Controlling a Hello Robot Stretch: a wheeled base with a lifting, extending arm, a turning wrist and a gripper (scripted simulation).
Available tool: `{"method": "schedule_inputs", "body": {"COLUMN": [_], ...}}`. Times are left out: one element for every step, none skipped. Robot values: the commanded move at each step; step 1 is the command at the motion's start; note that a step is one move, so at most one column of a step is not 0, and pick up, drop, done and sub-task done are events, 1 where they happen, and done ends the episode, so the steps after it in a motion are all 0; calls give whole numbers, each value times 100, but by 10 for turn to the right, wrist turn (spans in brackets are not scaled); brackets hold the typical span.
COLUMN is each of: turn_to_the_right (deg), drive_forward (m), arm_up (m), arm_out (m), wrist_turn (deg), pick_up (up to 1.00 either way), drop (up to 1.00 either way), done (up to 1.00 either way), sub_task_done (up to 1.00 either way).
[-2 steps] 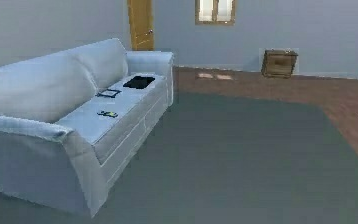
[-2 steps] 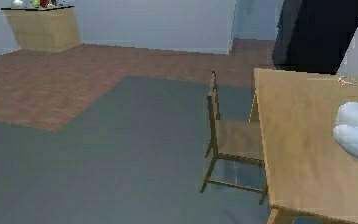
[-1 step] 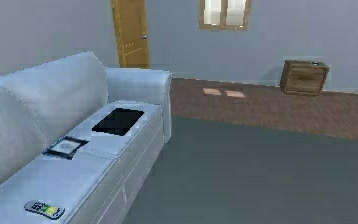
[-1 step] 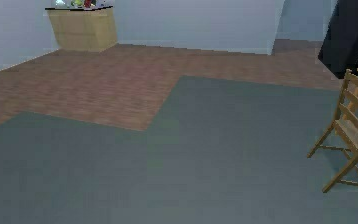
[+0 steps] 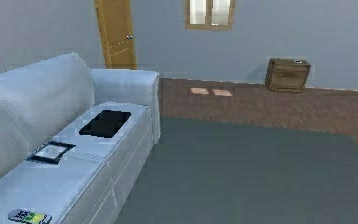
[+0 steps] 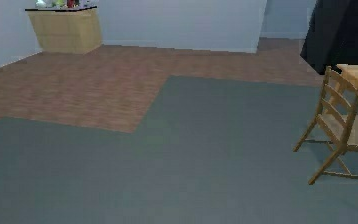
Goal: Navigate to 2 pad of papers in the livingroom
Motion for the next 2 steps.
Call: {"method": "schedule_inputs", "body": {"turn_to_the_right": [0, -450], "drive_forward": [40, 0], "arm_up": [0, 0], "arm_out": [0, 0], "wrist_turn": [0, 0], "pick_up": [0, 0], "drop": [0, 0], "done": [0, 0], "sub_task_done": [0, 0]}}
